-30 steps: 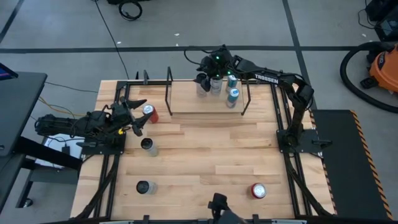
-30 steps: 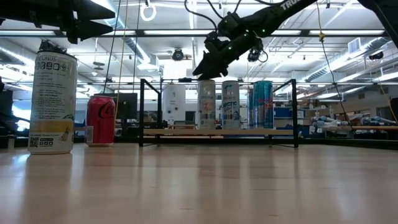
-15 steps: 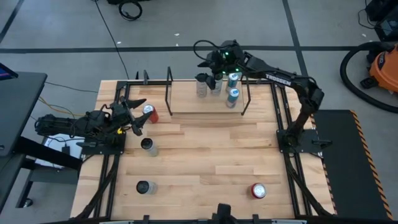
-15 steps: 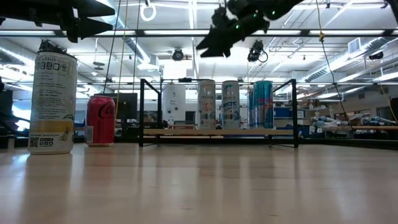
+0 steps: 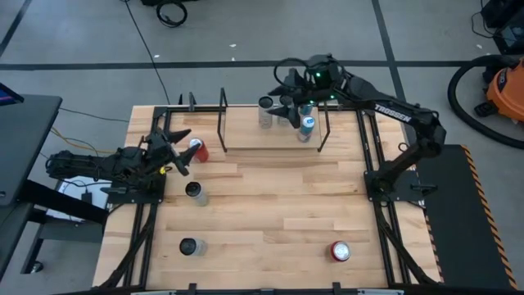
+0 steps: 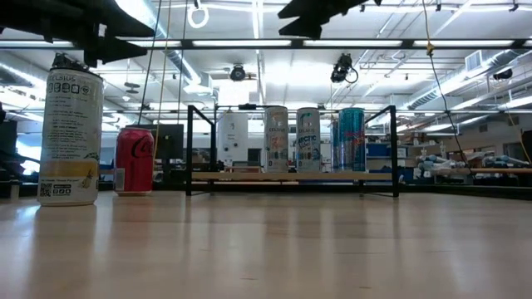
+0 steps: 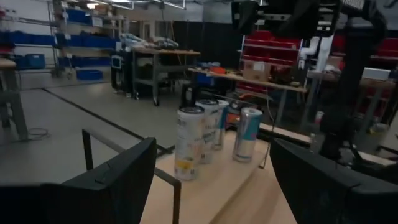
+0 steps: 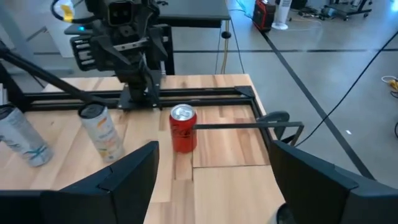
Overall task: Place canned beverage on shelf
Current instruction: Put the top red soda can on the shelf aligned with the other black soda can
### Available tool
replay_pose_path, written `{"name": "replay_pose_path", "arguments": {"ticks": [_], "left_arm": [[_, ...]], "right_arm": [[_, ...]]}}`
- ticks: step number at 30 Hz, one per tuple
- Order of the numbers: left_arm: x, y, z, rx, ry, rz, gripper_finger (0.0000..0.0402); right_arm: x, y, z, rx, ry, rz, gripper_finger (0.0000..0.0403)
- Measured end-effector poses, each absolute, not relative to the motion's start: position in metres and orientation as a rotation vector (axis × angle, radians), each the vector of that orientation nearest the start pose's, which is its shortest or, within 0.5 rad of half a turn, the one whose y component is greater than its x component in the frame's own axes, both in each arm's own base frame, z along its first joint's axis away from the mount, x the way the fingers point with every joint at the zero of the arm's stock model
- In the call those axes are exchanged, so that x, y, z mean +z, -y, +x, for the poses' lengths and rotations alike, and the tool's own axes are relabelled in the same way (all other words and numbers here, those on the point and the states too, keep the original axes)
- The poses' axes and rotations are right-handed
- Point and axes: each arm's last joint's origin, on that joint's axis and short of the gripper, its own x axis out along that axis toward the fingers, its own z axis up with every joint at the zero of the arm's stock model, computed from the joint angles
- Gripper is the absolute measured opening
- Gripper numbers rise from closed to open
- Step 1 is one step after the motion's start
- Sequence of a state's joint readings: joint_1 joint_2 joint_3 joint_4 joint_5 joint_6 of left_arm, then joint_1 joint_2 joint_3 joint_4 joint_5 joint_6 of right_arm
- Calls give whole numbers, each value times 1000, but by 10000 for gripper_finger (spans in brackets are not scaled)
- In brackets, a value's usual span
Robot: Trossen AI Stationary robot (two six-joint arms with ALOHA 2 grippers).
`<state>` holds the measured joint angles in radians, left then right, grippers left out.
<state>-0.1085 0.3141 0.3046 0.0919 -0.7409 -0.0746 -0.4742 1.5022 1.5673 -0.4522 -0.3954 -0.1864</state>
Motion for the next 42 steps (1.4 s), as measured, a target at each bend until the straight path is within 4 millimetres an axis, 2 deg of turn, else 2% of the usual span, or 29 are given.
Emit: {"name": "replay_pose_path", "arguments": {"ticks": [9,15,20,25,28,34,42], "left_arm": [[249,-6,107,546,89,-144,316],[271,-6,104,536,34,-234,316],[295,-10,102,664,-102,-316,316],[305,-18,112,837,-200,-488,316],[302,-24,124,897,-265,-577,316],[290,-35,152,870,-429,-769,316],[285,-52,162,982,-463,-793,316]], "right_arm": [[410,129,281,-28,-434,14,312],[405,128,279,-24,-494,43,312],[405,128,279,-25,-495,43,312],[405,128,279,-28,-495,41,312],[405,128,279,-31,-495,41,312],[404,128,279,-30,-500,43,312],[401,127,277,-27,-537,60,312]]}}
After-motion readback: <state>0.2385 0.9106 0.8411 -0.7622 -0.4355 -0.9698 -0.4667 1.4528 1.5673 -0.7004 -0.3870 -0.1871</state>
